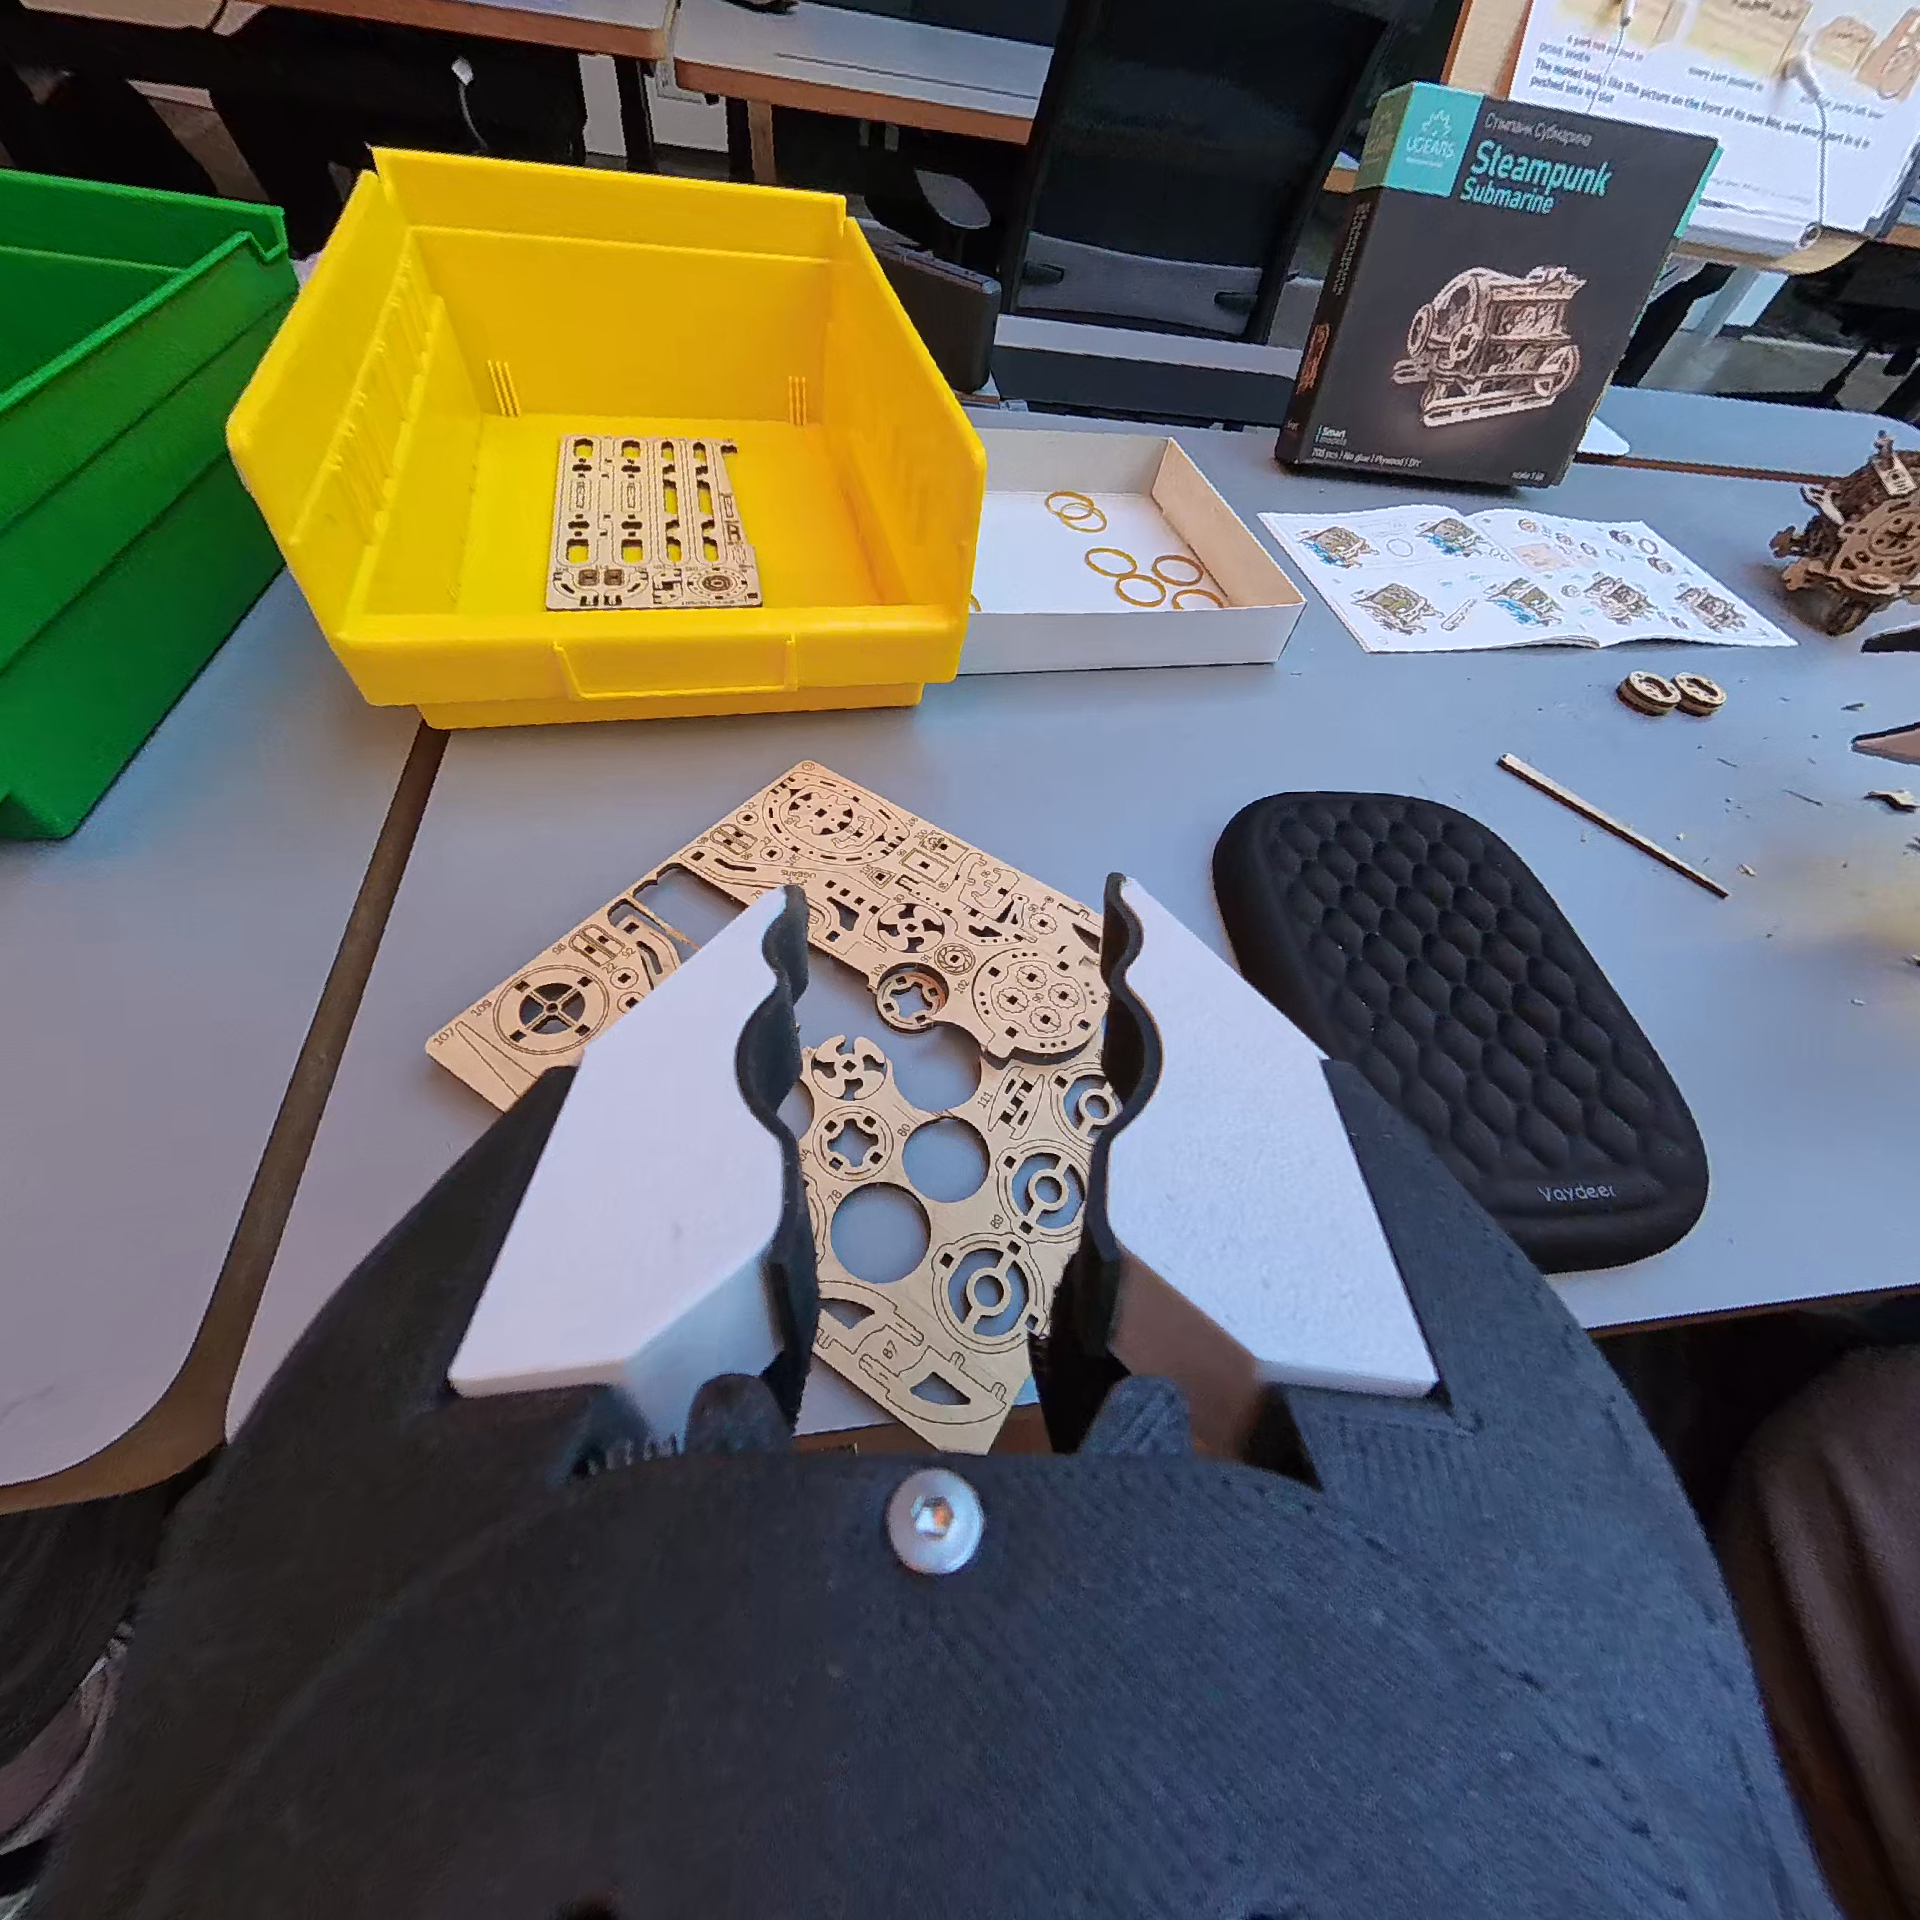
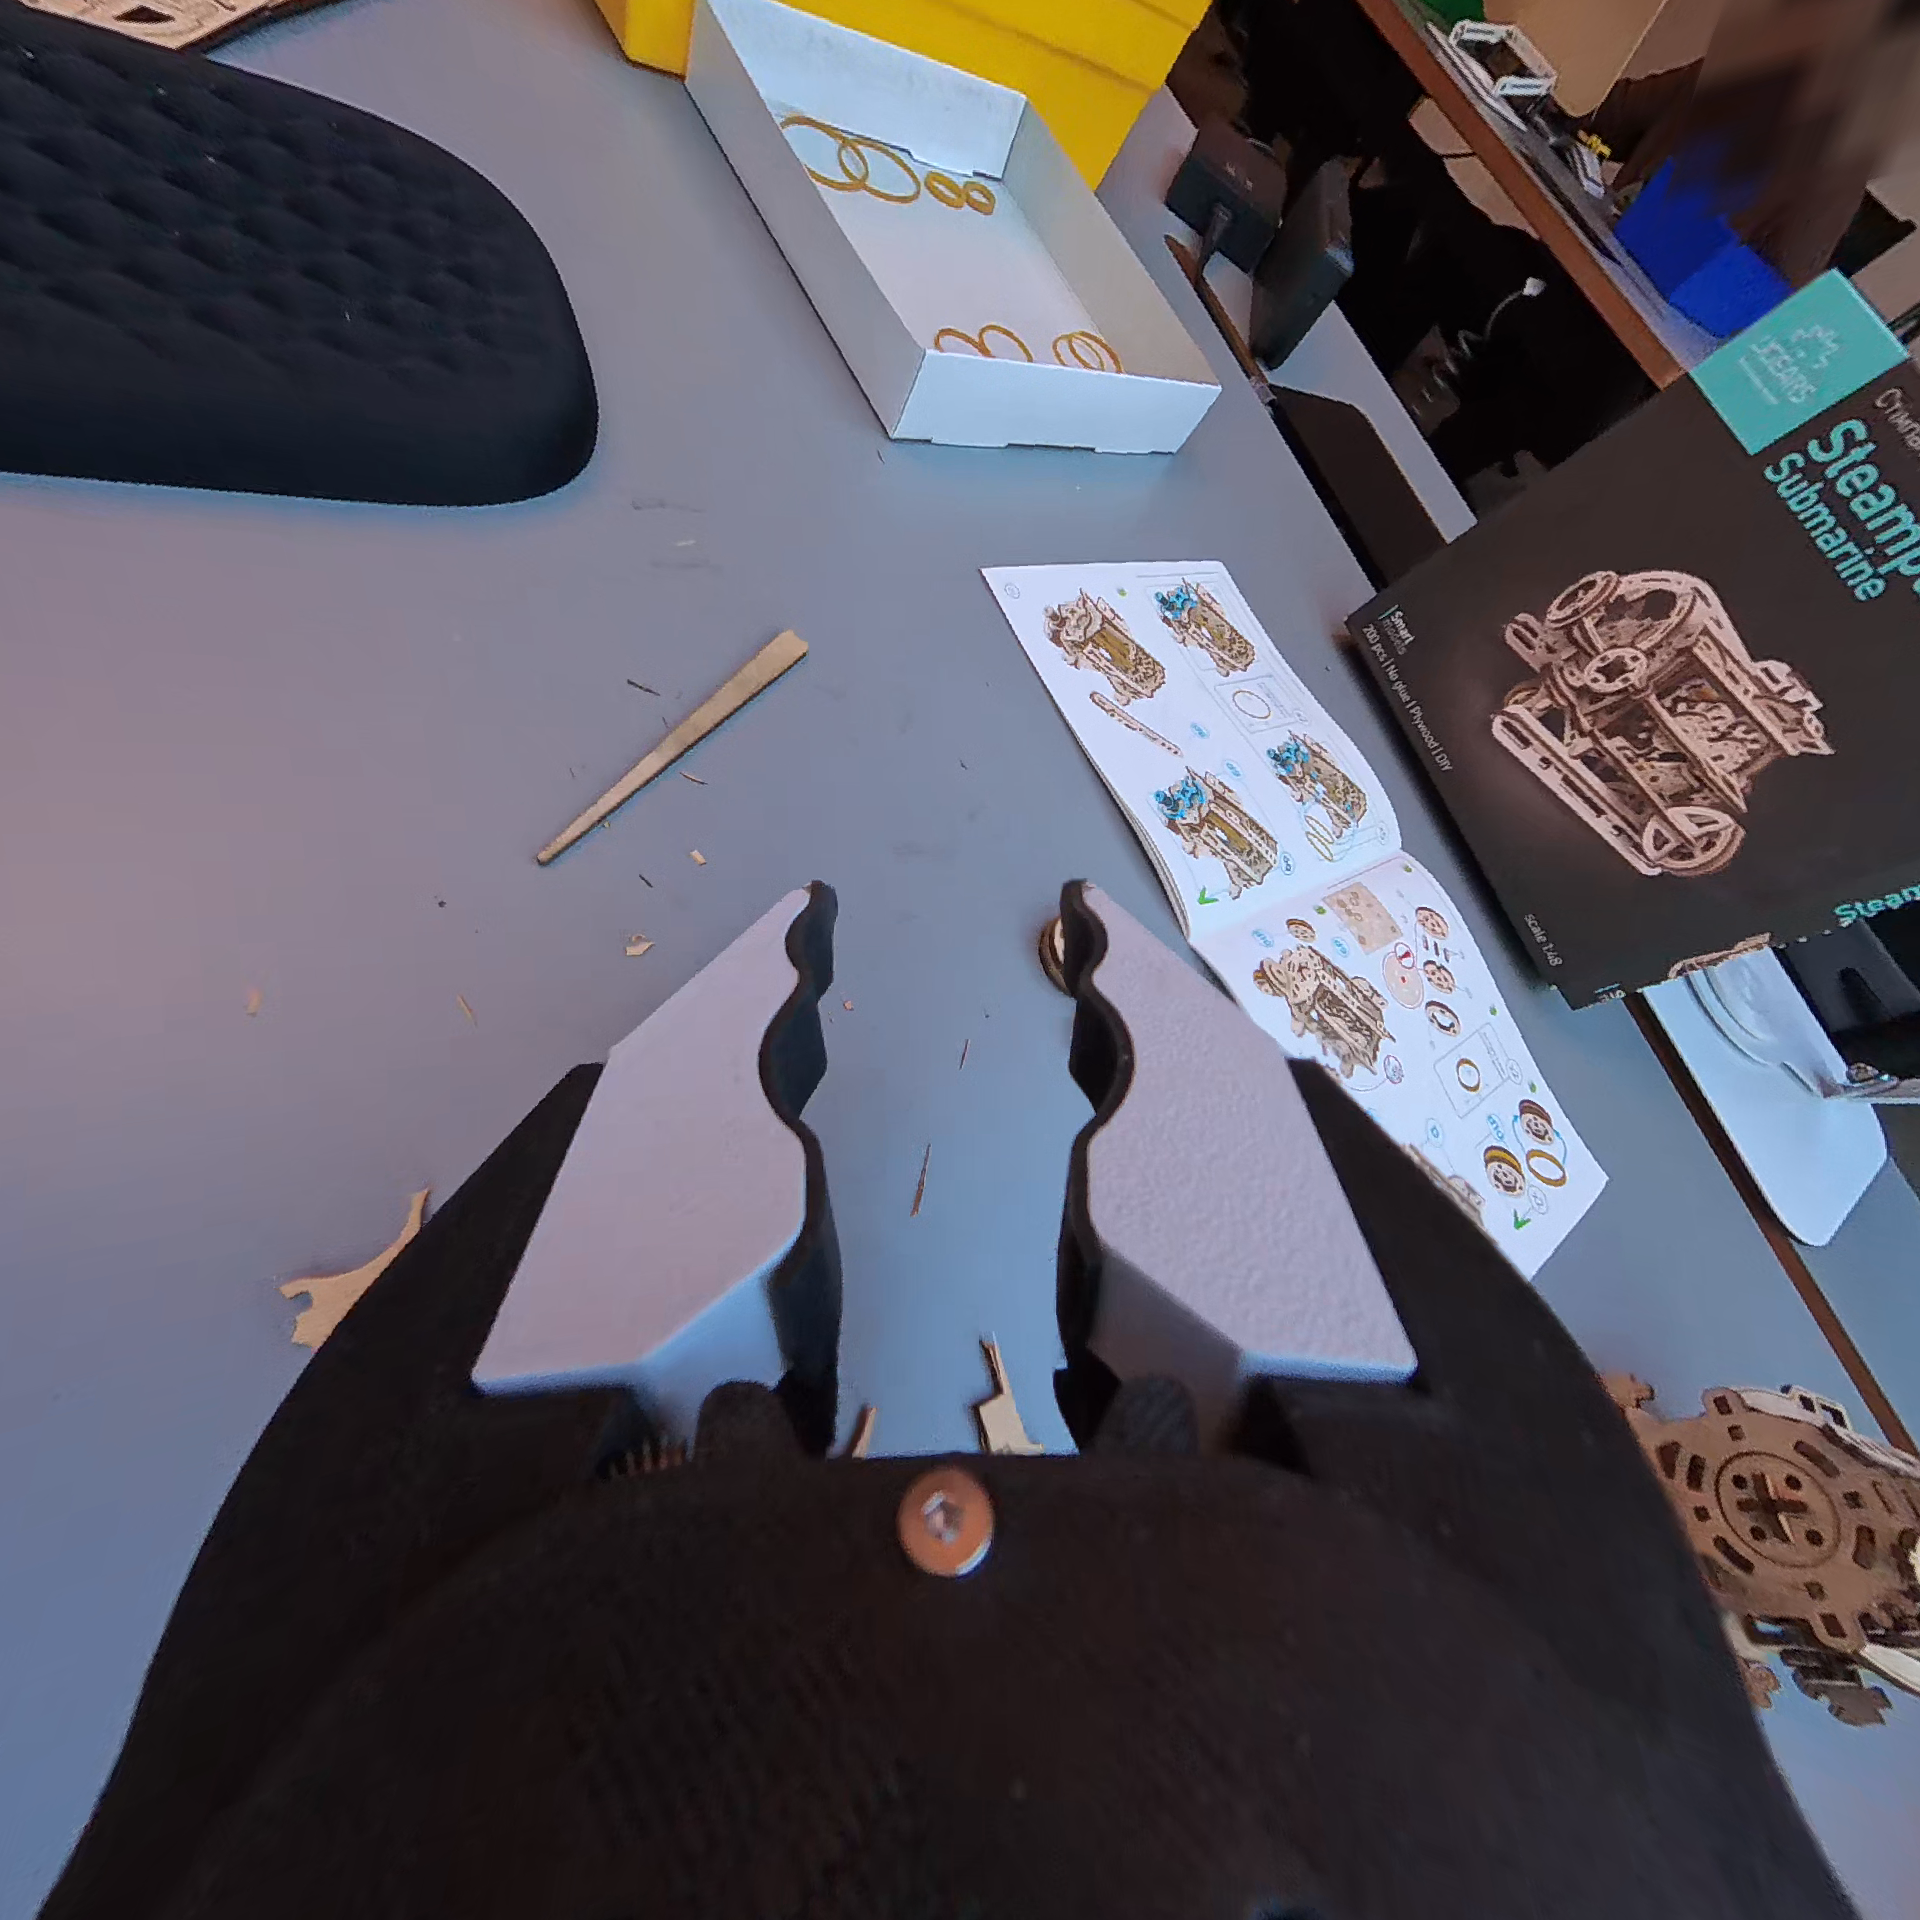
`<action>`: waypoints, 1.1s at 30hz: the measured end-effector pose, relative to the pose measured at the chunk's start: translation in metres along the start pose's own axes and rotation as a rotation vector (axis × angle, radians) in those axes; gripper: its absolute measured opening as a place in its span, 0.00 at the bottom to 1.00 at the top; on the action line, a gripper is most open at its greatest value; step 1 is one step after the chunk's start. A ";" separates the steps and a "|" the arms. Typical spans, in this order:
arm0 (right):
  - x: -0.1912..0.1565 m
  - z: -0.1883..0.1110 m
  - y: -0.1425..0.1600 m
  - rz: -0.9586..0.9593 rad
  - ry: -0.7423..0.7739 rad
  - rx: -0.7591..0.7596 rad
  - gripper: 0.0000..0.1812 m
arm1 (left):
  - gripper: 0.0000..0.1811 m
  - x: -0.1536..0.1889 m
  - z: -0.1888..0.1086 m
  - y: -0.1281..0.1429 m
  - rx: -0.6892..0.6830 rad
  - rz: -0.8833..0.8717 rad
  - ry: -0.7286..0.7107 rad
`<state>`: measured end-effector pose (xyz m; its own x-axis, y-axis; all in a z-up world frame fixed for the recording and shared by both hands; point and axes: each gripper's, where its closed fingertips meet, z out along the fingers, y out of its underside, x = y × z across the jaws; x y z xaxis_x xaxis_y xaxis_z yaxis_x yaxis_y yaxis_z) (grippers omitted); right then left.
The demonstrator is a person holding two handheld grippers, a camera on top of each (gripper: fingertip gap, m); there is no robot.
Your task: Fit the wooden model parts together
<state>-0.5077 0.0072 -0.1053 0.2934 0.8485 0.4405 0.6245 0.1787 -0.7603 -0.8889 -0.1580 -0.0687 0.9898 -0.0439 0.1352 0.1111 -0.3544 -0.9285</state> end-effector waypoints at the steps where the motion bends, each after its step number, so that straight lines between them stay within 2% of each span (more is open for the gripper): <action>1: -0.001 0.000 -0.002 -0.005 0.003 0.003 0.24 | 0.31 0.000 0.000 0.000 0.000 0.001 0.001; 14: -0.003 0.002 0.001 0.007 -0.002 -0.004 0.24 | 0.31 0.002 0.004 0.005 -0.013 0.004 0.004; 17: -0.008 0.007 -0.010 0.005 -0.041 0.013 0.24 | 0.31 -0.004 0.002 0.007 -0.014 0.007 -0.024; 21: -0.036 0.028 -0.072 -0.017 -0.218 0.124 0.24 | 0.31 -0.015 -0.004 0.007 -0.002 -0.027 -0.077; 26: -0.095 0.073 -0.155 -0.043 -0.486 0.219 0.23 | 0.31 -0.028 -0.015 0.019 -0.044 -0.063 -0.150; 30: -0.136 0.132 -0.214 0.033 -0.620 0.213 0.22 | 0.32 -0.038 -0.015 0.034 -0.096 -0.148 -0.159; 33: -0.161 0.181 -0.229 0.053 -0.647 0.127 0.23 | 0.36 -0.053 -0.008 0.046 -0.154 -0.226 -0.190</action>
<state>-0.8290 -0.0799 -0.0887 -0.1972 0.9788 0.0557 0.5195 0.1525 -0.8408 -0.9366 -0.1790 -0.1156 0.9422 0.2216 0.2513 0.3292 -0.4731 -0.8172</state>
